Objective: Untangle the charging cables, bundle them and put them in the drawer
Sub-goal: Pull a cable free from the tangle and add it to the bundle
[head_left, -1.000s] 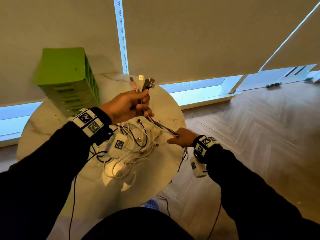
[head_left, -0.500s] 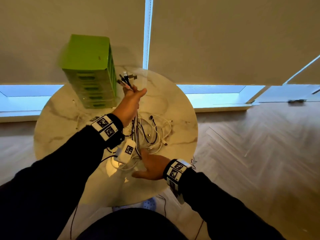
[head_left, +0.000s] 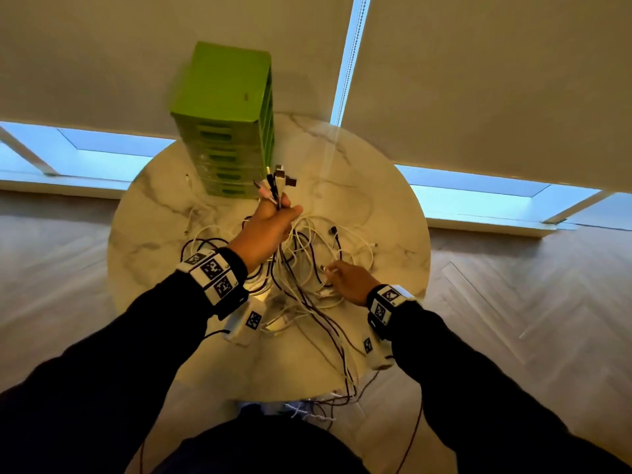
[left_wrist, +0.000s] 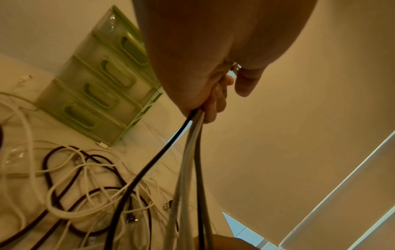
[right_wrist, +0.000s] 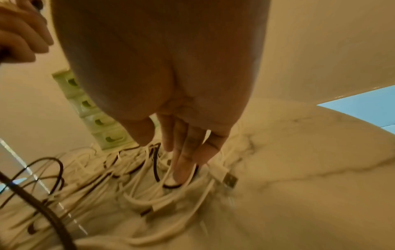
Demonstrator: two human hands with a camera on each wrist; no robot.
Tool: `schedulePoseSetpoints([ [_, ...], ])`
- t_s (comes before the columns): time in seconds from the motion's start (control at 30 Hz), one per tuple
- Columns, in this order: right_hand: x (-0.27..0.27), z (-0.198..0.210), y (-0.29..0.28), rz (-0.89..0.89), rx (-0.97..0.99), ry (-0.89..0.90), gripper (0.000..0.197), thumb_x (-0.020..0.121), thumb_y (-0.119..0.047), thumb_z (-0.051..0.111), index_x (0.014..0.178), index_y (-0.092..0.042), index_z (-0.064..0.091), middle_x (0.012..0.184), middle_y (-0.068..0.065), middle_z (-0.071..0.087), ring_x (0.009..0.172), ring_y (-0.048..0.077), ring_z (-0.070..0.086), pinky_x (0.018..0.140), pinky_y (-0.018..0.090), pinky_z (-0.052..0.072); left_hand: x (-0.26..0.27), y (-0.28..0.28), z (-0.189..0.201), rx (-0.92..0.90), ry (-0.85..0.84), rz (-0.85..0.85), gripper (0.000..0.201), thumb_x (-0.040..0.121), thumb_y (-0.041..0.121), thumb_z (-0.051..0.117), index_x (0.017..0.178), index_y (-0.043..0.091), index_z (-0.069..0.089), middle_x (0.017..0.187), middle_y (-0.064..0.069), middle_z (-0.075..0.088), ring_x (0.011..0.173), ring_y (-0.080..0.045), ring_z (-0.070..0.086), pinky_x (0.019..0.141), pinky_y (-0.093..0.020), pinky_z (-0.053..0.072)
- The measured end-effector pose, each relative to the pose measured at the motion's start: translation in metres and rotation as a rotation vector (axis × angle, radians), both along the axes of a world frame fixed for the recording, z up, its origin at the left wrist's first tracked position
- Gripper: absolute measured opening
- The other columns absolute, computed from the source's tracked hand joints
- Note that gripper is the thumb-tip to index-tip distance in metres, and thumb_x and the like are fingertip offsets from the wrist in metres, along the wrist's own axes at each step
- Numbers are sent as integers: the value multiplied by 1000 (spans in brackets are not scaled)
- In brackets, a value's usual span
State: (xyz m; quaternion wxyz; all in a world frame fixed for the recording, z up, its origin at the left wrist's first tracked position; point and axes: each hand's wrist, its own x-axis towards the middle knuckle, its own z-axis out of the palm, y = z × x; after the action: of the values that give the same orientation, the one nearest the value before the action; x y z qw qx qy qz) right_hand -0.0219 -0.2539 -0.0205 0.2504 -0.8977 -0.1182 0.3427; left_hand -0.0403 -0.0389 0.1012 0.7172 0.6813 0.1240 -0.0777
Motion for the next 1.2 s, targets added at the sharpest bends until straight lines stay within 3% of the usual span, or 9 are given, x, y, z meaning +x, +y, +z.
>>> schedulePoseSetpoints([
  [0.1, 6, -15, 2, 7, -4, -120, 37, 106, -31, 39, 135, -13, 53, 130, 18, 63, 119, 35, 59, 97, 38, 44, -6, 1, -10, 11, -2, -23, 21, 104, 13, 50, 89, 23, 38, 61, 16, 36, 52, -2, 34, 55, -19, 32],
  [0.2, 19, -25, 9, -23, -72, -174, 23, 103, -36, 41, 113, -22, 57, 113, 15, 65, 101, 36, 62, 83, 40, 49, -13, 2, -18, 34, -3, -35, 22, 104, 12, 50, 88, 21, 38, 60, 15, 33, 52, -4, 31, 52, -19, 31],
  [0.4, 40, -38, 17, -35, -153, -82, 12, 92, -36, 62, 82, -29, 59, 106, 10, 69, 101, 30, 64, 77, 31, 47, -18, 1, -25, 70, 27, -21, 20, 104, 12, 50, 88, 20, 39, 67, 6, 29, 58, -8, 31, 55, -20, 33],
  [0.63, 97, 23, -2, -403, 207, -426, 14, 95, -16, 52, 96, -6, 61, 102, 22, 65, 98, 38, 60, 83, 35, 43, -13, 2, -31, 38, 49, -11, 22, 104, 10, 48, 87, 19, 40, 61, 11, 34, 53, -5, 33, 52, -18, 34],
  [0.8, 121, 113, 2, -721, 855, -268, 10, 104, -19, 38, 97, -16, 44, 88, 11, 69, 87, 30, 69, 87, 38, 56, -8, -1, -36, -5, 54, -16, 22, 104, 12, 48, 87, 22, 39, 59, 13, 34, 50, -4, 32, 50, -19, 31],
  [0.97, 89, 155, 27, -350, 903, -86, 13, 107, -23, 45, 100, -13, 49, 63, -3, 57, 58, 18, 55, 65, 34, 55, -7, -4, -25, -98, 11, 15, 26, 107, 25, 45, 82, 25, 40, 64, 11, 26, 53, -5, 25, 51, -21, 27],
  [1.07, 59, 145, 43, -111, 828, -3, 10, 105, -18, 49, 100, -10, 45, 59, -8, 58, 53, 15, 48, 54, 29, 48, -9, -5, -13, -187, -6, 29, 24, 106, 40, 43, 101, 18, 49, 70, 5, 19, 56, -9, 19, 55, -26, 17],
  [1.13, 43, 134, 51, -46, 814, 31, 14, 104, -22, 52, 101, -11, 42, 60, -2, 55, 52, 17, 46, 52, 30, 42, -12, -4, -7, -203, -9, -1, 40, 104, 45, 39, 117, 10, 54, 65, 10, 24, 57, -9, 18, 56, -29, 15],
  [1.2, 30, 126, 58, -40, 828, 49, 16, 104, -21, 52, 101, -12, 40, 59, 0, 53, 52, 17, 46, 51, 30, 40, -17, -3, -1, -177, -40, -63, 43, 107, 41, 32, 113, 6, 57, 56, 15, 39, 54, -8, 20, 57, -31, 15],
])
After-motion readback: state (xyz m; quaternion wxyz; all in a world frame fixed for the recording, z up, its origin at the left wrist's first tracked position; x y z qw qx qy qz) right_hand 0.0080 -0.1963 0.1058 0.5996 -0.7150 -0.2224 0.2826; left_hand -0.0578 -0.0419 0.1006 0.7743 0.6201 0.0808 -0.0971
